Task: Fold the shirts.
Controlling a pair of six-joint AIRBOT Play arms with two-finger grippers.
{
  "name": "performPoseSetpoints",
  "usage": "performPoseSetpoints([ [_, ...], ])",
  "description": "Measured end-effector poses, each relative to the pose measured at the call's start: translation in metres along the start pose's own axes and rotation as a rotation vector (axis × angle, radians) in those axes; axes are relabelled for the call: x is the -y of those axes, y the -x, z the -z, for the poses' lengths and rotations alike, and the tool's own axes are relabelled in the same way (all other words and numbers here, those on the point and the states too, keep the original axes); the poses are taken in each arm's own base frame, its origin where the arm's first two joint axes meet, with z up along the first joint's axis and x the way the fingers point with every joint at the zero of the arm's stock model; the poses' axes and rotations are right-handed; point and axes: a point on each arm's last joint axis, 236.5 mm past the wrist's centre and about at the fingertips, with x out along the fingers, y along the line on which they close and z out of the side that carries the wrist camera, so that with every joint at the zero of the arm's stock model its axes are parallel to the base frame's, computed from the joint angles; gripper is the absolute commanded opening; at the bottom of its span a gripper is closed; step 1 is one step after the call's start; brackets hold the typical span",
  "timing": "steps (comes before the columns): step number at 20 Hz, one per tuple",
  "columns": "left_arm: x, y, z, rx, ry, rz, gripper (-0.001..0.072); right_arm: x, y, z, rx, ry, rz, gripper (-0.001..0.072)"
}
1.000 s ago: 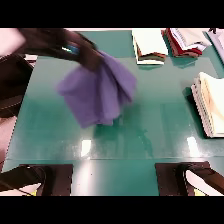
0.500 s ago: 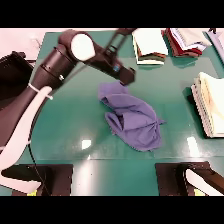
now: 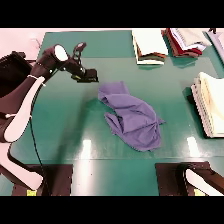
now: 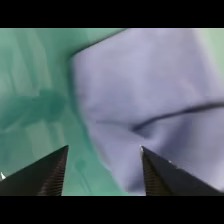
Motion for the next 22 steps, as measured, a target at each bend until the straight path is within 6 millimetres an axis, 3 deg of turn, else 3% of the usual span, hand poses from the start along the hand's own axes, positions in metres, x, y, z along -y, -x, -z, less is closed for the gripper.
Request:
performPoseSetpoints([
  [4,-0.002,-0.048,0.017,-0.057,0.07,0.042,0.0534,0.0,-0.001,0.001,-0.007,-0.001,-0.001,0.0019],
  [5,0.0,-0.056,0.019,-0.057,0.076,0.049,0.0493,0.0,-0.001,0.003,-0.014,-0.001,-0.002,0.0019],
  [6,0.002,-0.062,0.02,-0.059,0.081,0.055,0.021,0.001,-0.002,0.006,-0.022,-0.005,-0.003,0.002],
  [7,0.004,-0.066,0.02,-0.058,0.081,0.058,0.0033,0.001,-0.004,0.011,-0.039,-0.009,-0.004,0.002],
  [10,0.003,-0.056,0.005,-0.026,0.082,0.066,0.0024,0.008,-0.015,0.037,-0.108,-0.04,-0.006,0.002],
  [12,-0.001,-0.032,-0.015,0.016,0.066,0.065,0.0024,0.015,-0.024,0.065,-0.175,-0.072,-0.001,0.002],
  [15,-0.013,0.02,-0.046,0.115,0.031,0.027,0.0024,0.034,-0.04,0.132,-0.338,-0.134,0.03,0.0024],
  [16,-0.017,0.038,-0.055,0.151,0.02,0.009,0.0025,0.04,-0.045,0.158,-0.404,-0.158,0.037,0.0144],
  [17,-0.021,0.055,-0.062,0.181,0.005,-0.013,0.0025,0.046,-0.05,0.19,-0.488,-0.189,0.044,0.0396],
  [18,-0.025,0.069,-0.066,0.205,-0.005,-0.033,0.0025,0.052,-0.055,0.223,-0.57,-0.223,0.049,0.0493],
  [20,-0.031,0.09,-0.07,0.231,-0.027,-0.072,0.0025,0.055,-0.063,0.288,-0.736,-0.303,0.038,0.0493],
  [22,-0.037,0.1,-0.068,0.231,-0.039,-0.104,0.0025,0.047,-0.071,0.347,-0.876,-0.391,0.002,0.0492],
])
